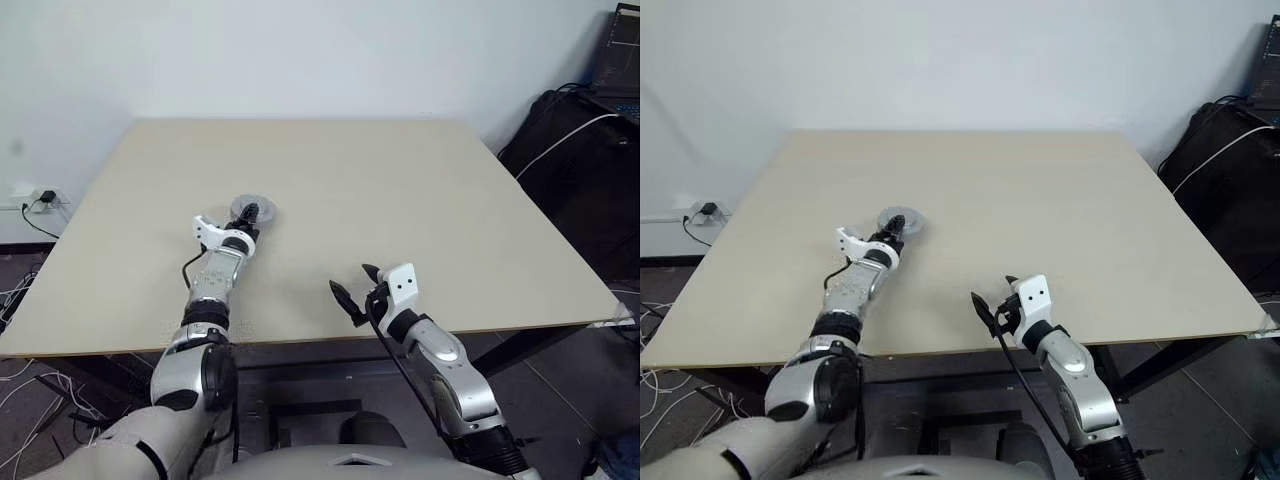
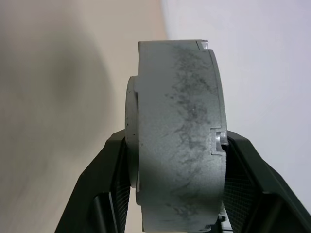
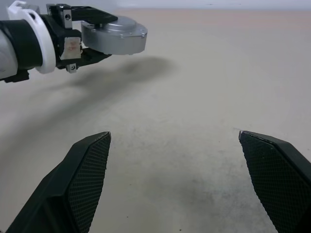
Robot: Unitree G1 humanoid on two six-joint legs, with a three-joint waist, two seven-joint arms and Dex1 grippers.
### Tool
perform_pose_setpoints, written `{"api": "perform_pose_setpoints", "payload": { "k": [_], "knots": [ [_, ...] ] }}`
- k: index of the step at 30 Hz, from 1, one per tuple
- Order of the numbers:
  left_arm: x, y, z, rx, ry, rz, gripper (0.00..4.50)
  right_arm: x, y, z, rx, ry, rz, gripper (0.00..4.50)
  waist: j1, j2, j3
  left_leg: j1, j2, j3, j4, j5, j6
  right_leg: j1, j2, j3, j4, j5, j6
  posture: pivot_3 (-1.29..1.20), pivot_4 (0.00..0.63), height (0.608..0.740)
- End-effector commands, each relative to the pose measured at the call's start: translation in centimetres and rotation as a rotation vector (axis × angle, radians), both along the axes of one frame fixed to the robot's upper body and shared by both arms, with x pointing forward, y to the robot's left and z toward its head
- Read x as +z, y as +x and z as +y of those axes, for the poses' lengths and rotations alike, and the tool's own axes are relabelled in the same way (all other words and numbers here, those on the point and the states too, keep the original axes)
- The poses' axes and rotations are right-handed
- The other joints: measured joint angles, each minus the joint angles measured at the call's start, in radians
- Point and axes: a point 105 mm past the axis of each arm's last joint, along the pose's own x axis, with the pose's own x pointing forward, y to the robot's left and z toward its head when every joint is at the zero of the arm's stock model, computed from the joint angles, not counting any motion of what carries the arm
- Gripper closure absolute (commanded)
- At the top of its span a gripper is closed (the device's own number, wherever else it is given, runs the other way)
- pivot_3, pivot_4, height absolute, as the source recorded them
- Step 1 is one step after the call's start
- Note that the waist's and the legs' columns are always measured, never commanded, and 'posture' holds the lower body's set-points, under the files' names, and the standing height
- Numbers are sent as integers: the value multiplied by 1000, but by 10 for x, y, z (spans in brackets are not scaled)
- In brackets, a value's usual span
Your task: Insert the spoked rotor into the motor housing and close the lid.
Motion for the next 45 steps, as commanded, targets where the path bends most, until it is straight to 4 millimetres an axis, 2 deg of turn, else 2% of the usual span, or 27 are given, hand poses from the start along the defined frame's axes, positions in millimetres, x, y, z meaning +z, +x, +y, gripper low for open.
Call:
{"api": "perform_pose_setpoints", "payload": {
  "k": [1,7,8,13,14,20,25,29,36,39,45],
  "knots": [
    [17,12,-1,1,26,-42,2386,11,3,-2,-8,4,-44,0,-1,0,0,0,0,0,0,0,0,0,0,0,0,0,0,0,0,740],
    [2,10,1,12,39,41,2386,13,3,-1,-5,-1,-42,0,-1,0,0,0,1,0,0,0,0,-1,0,0,0,0,0,0,0,740],
    [0,10,1,12,41,47,1664,13,4,-1,-4,-1,-41,0,-2,0,0,0,1,0,0,0,0,-1,0,0,0,0,0,0,0,740],
    [-10,5,3,20,44,87,164,10,4,-1,1,-11,-25,0,-1,0,0,0,1,0,0,0,0,-1,-1,0,1,1,0,0,0,740],
    [-11,4,3,16,44,88,34,10,4,0,2,-12,-23,0,-1,0,0,0,1,0,0,0,0,-1,-2,0,1,1,0,0,0,740],
    [-25,-10,5,-34,78,127,34,7,4,1,0,-17,-5,0,-6,1,-1,0,1,0,1,0,0,0,-3,0,1,1,1,0,0,740],
    [-43,-43,4,-140,152,188,34,3,4,3,-4,19,42,0,-20,2,-3,1,2,0,0,-1,1,1,-3,1,1,1,0,0,0,740],
    [-49,-76,2,-226,217,221,34,1,6,1,-18,48,69,0,-26,6,-8,4,2,0,0,-1,1,3,-4,2,1,1,0,0,0,740],
    [-47,-127,5,-270,381,227,34,-1,7,-4,-60,78,91,0,-25,9,-17,15,0,4,-8,-1,1,9,-9,3,1,1,0,0,0,740],
    [-36,-136,7,-273,617,129,34,1,9,-9,-107,74,60,0,-24,10,-17,18,0,6,-13,-1,1,8,-11,2,1,1,0,0,0,740],
    [-23,-149,0,-185,810,-11,34,-5,9,-20,-183,24,12,0,-19,12,-17,17,1,9,-19,-1,-1,5,-11,3,0,0,0,0,0,740]
  ]
}}
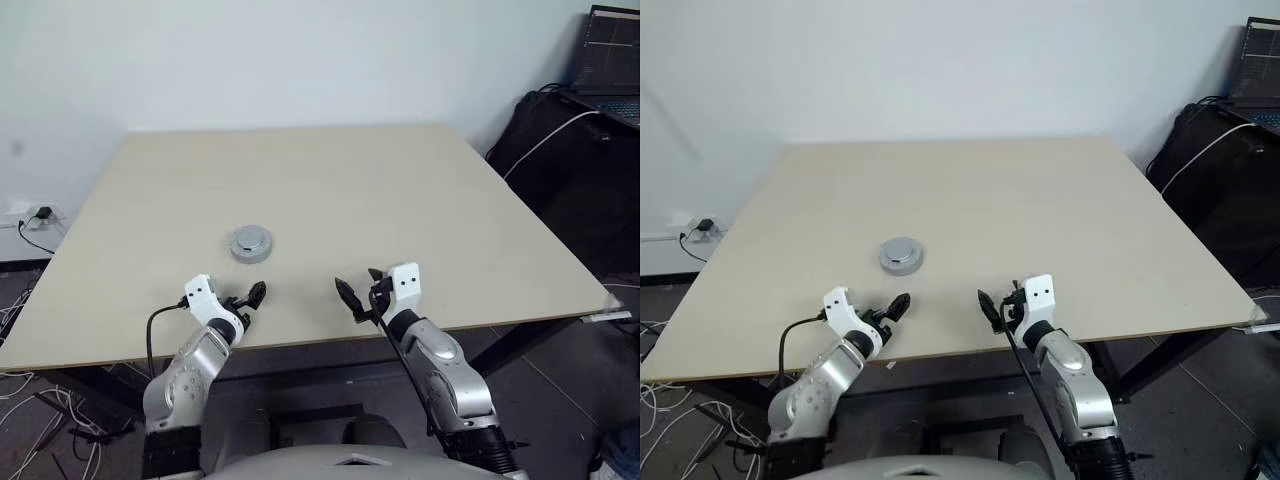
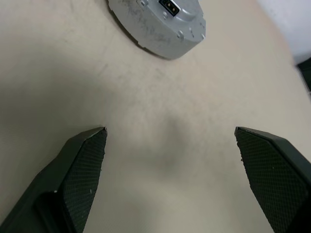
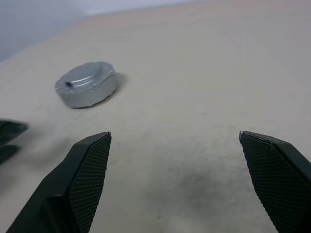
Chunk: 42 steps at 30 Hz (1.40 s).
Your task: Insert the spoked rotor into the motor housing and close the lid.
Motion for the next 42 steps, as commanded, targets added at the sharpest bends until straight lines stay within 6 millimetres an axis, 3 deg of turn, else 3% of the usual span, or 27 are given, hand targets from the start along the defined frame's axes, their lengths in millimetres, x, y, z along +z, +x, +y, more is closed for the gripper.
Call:
{"api": "perform_pose_setpoints", "payload": {
  "k": [1,7,15,22,42],
  "knots": [
    [26,4,-4,2,113,-173,34,5,3,-10,-61,-46,-76,0,4,1,1,-1,0,0,-1,0,0,-1,0,0,0,0,0,0,0,740],
    [44,0,2,16,504,-401,34,2,7,-41,-311,-127,-177,0,14,3,2,-4,0,3,-3,0,0,-5,-1,1,0,-1,1,0,0,740],
    [40,-11,3,56,606,-525,34,3,-2,-53,-432,-155,-248,0,17,4,1,-5,0,7,-5,0,0,-11,-2,4,-1,-2,0,0,0,740],
    [33,-13,-2,57,566,-531,34,-1,-11,-54,-436,-118,-234,0,17,4,2,-6,1,8,-4,0,0,-11,-2,4,-2,-3,2,0,0,740],
    [29,-15,-3,45,496,-503,34,-2,-11,-46,-395,-78,-210,0,13,6,3,-5,3,8,-2,0,0,-12,-3,0,0,-4,3,0,0,740]
  ]
}}
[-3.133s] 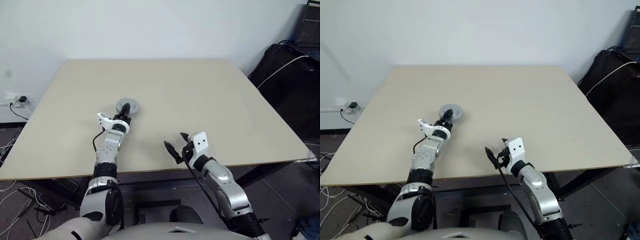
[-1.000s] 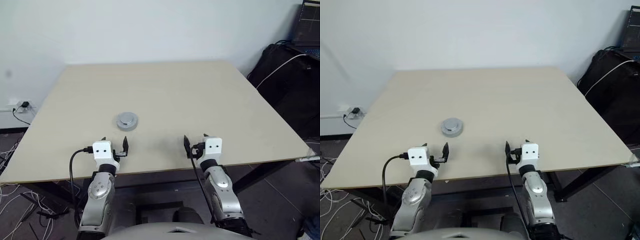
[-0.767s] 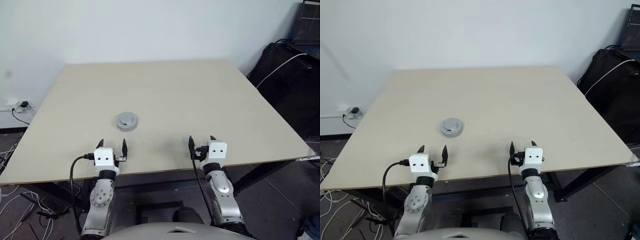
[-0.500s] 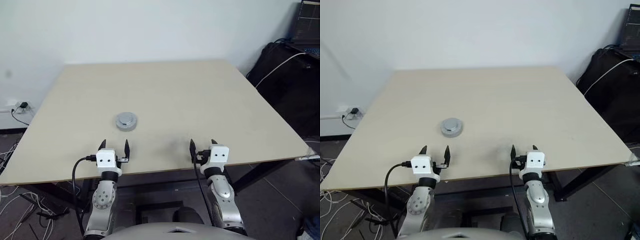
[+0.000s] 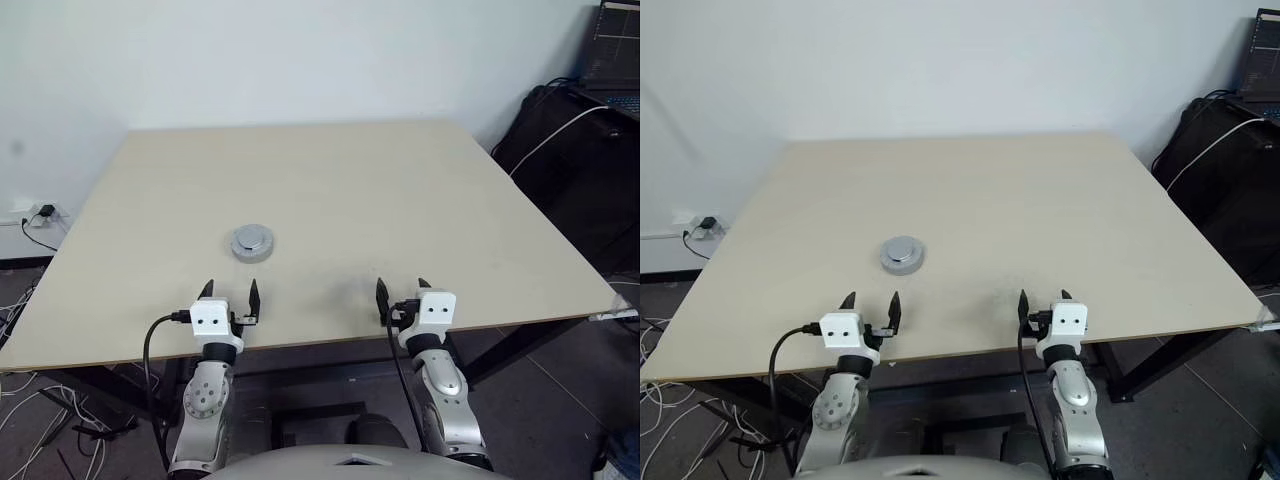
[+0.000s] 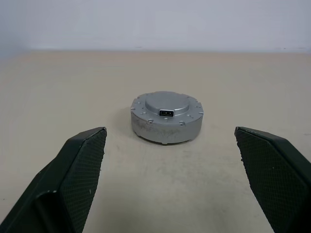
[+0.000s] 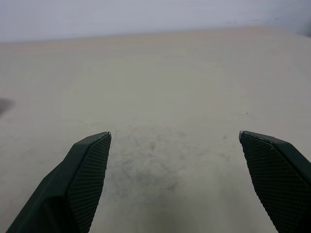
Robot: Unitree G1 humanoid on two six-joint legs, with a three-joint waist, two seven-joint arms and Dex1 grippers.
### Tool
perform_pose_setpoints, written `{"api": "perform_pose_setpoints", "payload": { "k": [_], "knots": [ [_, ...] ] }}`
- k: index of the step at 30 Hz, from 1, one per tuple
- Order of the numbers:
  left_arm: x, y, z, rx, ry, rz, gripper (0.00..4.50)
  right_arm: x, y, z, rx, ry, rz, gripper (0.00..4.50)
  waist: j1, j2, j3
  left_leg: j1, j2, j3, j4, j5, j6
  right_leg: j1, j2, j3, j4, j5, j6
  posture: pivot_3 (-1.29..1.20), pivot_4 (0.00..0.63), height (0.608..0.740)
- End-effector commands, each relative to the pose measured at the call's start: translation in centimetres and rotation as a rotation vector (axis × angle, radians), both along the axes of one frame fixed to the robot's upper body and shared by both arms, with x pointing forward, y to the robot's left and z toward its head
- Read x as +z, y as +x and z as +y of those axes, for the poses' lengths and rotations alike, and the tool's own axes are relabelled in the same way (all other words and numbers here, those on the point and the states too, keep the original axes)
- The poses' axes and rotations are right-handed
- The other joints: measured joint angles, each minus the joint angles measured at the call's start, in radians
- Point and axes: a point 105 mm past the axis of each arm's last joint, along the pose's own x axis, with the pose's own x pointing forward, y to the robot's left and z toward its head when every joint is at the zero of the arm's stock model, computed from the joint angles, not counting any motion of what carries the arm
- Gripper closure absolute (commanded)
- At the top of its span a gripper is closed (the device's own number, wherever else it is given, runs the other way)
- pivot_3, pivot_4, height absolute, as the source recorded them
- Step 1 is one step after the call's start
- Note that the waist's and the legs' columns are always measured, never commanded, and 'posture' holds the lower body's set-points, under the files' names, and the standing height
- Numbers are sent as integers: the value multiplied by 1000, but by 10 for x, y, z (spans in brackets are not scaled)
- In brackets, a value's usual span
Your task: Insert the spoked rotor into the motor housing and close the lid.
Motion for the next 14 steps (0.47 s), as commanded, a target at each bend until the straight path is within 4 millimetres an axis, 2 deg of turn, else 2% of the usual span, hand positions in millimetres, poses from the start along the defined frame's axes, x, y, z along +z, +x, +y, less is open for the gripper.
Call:
{"api": "perform_pose_setpoints", "payload": {
  "k": [1,14],
  "knots": [
    [5,1,-2,-12,-30,-14,34,15,5,4,15,15,-56,0,0,0,0,0,0,0,0,0,0,0,0,0,0,0,0,0,0,740],
    [8,2,-6,-34,-4,-24,34,14,5,6,28,20,-54,0,0,0,0,0,0,0,0,0,0,0,0,0,0,0,0,0,0,740]
  ]
}}
